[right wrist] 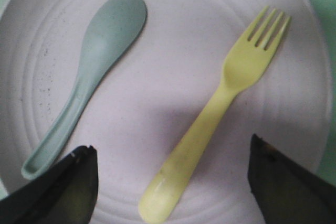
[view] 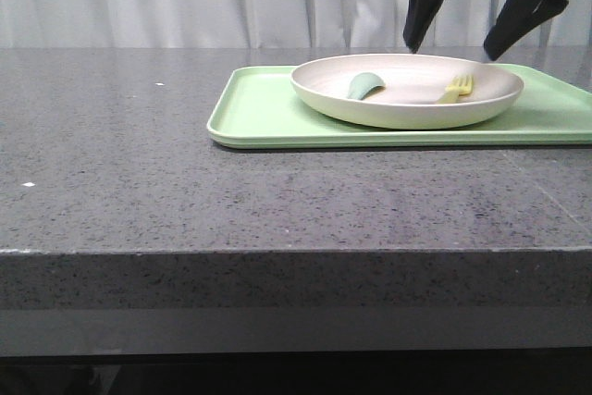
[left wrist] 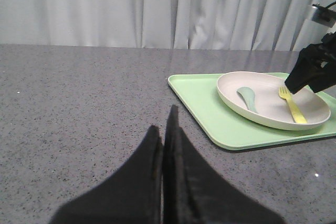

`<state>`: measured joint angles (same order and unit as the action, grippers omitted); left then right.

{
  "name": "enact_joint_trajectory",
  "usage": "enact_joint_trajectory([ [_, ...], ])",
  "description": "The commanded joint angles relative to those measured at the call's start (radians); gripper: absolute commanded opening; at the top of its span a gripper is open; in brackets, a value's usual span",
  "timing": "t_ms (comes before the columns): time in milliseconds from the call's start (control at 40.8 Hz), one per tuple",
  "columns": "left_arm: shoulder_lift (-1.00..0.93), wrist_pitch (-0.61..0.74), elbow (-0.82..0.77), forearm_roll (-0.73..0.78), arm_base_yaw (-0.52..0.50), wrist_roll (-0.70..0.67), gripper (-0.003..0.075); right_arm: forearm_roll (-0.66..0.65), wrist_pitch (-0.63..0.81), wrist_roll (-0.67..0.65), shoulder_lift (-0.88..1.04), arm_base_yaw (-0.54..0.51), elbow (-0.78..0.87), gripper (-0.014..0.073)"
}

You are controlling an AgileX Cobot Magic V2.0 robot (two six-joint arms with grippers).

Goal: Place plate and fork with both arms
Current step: 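Lower the right gripper and grasp the yellow fork handle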

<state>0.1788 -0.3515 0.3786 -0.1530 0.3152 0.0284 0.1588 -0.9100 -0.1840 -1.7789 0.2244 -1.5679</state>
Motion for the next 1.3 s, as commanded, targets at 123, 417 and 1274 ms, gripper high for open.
enact_joint_trajectory([
  [123, 0.011, 0.08, 0.026, -0.004, 0.0, -0.001, -0.0018, 0.006, 0.04, -0.011, -0.003, 0.0, -0.043, 0.0599],
  [417, 0.011, 0.08, 0.026, -0.004, 0.0, -0.001, -0.0018, 0.006, 0.069, -0.018, -0.046, 0.0, -0.043, 0.0599],
  [1274, 0.011, 0.08, 0.026, -0.004, 0.0, -0.001, -0.0018, 0.006, 0.033, -0.02, -0.055, 0.0, -0.043, 0.001],
])
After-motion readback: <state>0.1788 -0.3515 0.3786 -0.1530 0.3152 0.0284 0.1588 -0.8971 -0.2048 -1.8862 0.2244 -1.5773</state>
